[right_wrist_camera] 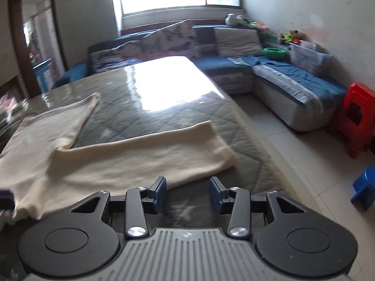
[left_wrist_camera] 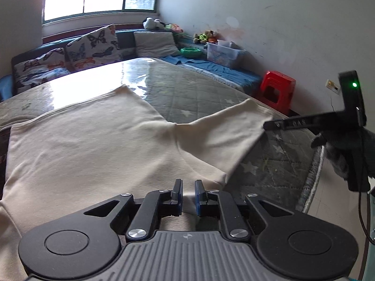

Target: Fold clothes

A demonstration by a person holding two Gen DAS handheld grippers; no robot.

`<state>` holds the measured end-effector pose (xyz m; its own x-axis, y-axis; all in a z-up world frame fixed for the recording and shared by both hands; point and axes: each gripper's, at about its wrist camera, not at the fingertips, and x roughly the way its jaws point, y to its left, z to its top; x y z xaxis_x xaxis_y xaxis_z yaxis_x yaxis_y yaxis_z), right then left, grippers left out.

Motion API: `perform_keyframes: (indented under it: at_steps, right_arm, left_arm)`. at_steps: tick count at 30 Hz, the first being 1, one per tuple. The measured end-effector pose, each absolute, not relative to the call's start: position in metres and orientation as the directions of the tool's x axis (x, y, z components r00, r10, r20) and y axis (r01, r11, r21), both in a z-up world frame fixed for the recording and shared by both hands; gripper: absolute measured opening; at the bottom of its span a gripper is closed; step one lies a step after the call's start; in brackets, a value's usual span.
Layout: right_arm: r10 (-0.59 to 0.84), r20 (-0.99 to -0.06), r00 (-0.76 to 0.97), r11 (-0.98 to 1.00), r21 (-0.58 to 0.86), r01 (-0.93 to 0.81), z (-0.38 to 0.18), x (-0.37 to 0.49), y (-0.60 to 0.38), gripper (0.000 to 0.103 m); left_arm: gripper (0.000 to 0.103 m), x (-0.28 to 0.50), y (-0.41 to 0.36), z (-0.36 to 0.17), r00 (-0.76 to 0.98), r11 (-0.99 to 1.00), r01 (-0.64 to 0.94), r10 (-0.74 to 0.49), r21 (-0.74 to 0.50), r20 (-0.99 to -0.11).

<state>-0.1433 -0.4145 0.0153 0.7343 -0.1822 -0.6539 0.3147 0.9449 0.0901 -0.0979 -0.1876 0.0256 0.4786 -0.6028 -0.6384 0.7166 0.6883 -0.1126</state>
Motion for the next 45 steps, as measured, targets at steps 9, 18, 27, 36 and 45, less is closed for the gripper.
perform_keyframes:
  at_steps: [9,18,27,36,45]
  right_arm:
    - [-0.255,-0.633,0.731,0.921,0.073,0.384,0.010,-0.123,-0.434,0.018]
    - [-0.316,-0.606,0.730,0.922,-0.016,0.386,0.016,-0.096,-0.436,0.004]
    - [-0.284,-0.616,0.735,0.913,0.061,0.404,0.011,-0.098,-0.442,0.016]
    - [-0.273,-0.604,0.748,0.900,0.115,0.421,0.006,-0.095,-0.454,0.020]
    - [-0.273,-0.559,0.783,0.899,0.141,0.414,0.016,-0.103,-0.457,0.005]
  left_arm:
    - [0.012,-0.102,-0.194,0.021,0.460,0.666,0.740,-0.605,-0.096,-0.650]
    - [0.012,-0.106,-0.199,0.017,0.448,0.640,0.765,-0.609,-0.072,-0.655]
    - [0.013,-0.103,-0.201,0.018,0.444,0.641,0.764,-0.609,-0.078,-0.657]
    - [0.025,-0.100,-0.196,0.032,0.481,0.660,0.748,-0.610,-0.068,-0.630]
    - [0.025,-0.072,-0.210,0.034,0.536,0.728,0.681,-0.566,-0.075,-0.627]
